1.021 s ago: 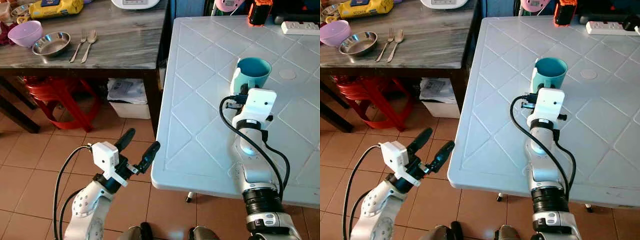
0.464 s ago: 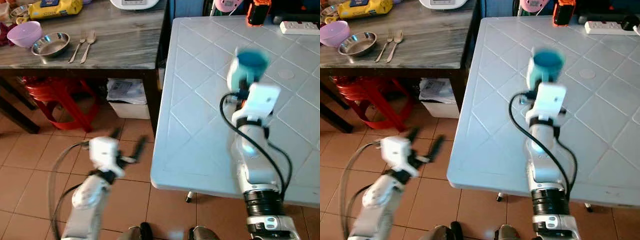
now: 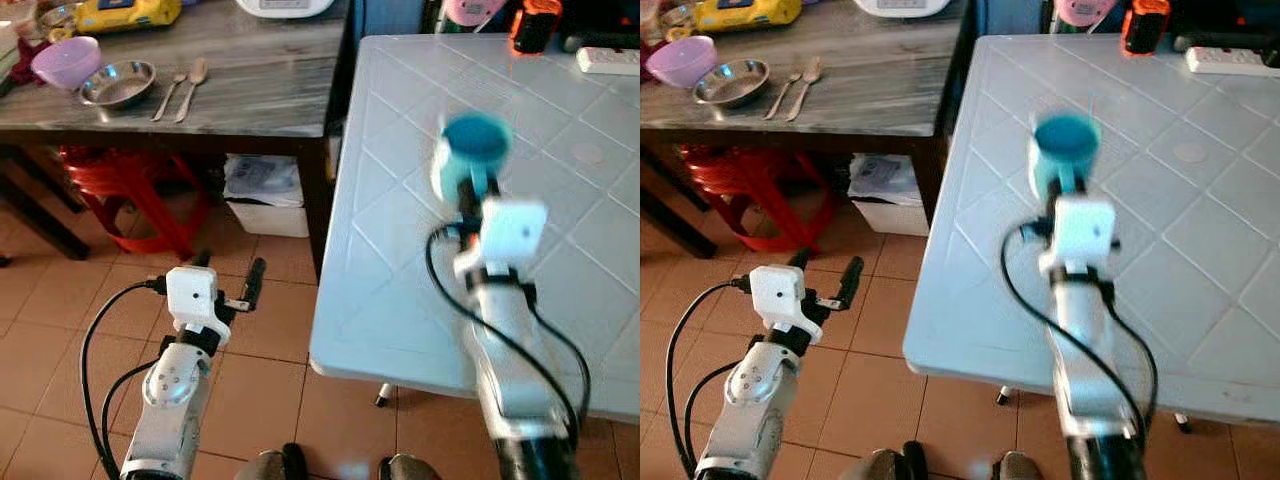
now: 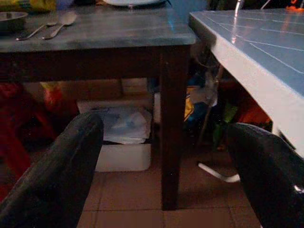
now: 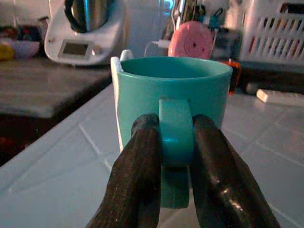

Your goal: Setting the table

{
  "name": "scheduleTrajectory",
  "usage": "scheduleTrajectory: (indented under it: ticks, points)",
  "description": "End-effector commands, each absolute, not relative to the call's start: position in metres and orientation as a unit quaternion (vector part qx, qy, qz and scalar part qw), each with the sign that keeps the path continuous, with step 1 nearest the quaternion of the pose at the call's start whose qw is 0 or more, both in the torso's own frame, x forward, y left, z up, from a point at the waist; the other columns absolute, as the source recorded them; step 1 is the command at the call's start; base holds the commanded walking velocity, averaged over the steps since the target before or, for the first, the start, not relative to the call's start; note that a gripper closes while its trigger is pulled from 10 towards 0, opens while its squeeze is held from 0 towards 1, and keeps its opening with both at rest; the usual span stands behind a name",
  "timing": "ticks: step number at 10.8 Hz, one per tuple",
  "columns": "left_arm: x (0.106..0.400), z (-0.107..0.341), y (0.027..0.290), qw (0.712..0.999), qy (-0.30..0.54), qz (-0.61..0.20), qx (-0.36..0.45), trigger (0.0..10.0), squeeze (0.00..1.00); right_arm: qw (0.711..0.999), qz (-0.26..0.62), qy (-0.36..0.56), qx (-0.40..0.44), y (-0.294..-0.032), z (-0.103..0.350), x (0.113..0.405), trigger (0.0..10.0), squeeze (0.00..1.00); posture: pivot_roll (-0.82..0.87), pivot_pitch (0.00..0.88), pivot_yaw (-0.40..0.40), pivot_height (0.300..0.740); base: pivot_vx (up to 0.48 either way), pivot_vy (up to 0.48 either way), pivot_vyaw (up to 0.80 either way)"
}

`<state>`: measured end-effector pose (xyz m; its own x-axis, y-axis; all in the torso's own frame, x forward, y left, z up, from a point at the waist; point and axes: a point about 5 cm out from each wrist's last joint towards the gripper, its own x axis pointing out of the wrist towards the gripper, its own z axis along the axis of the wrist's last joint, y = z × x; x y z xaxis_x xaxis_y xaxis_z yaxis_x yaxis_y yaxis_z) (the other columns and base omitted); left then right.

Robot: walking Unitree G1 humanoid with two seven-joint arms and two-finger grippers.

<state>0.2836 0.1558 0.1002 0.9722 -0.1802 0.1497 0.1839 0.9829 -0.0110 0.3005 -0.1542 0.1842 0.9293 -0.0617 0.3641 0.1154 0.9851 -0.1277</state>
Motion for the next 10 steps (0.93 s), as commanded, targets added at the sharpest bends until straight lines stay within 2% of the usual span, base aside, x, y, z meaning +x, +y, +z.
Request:
scheduleTrajectory:
  ticks: [1, 2, 10]
  points:
    - [0.2832, 0.0982, 0.1604, 0.994, -0.073, -0.083, -0.004, 10.0, 0.0, 0.976, -0.042, -0.199, -0.072, -0.1527, 0.1928, 0.2959, 10.0, 0.0, -0.09, 0.202, 0.115, 0.74, 0.0, 0.0, -0.47]
    - [0.2849, 0.0995, 0.1595, 0.993, -0.077, -0.087, -0.008, 10.0, 0.0, 0.978, -0.046, -0.192, -0.075, -0.1554, 0.1899, 0.2943, 10.0, 0.0, -0.1, 0.196, 0.119, 0.74, 0.0, 0.0, -0.61]
    - [0.2835, 0.0966, 0.1591, 0.993, -0.081, -0.083, -0.009, 10.0, 0.0, 0.978, -0.031, -0.19, -0.082, -0.1506, 0.1895, 0.3021, 10.0, 0.0, -0.09, 0.186, 0.095, 0.74, 0.0, 0.314, -0.57]
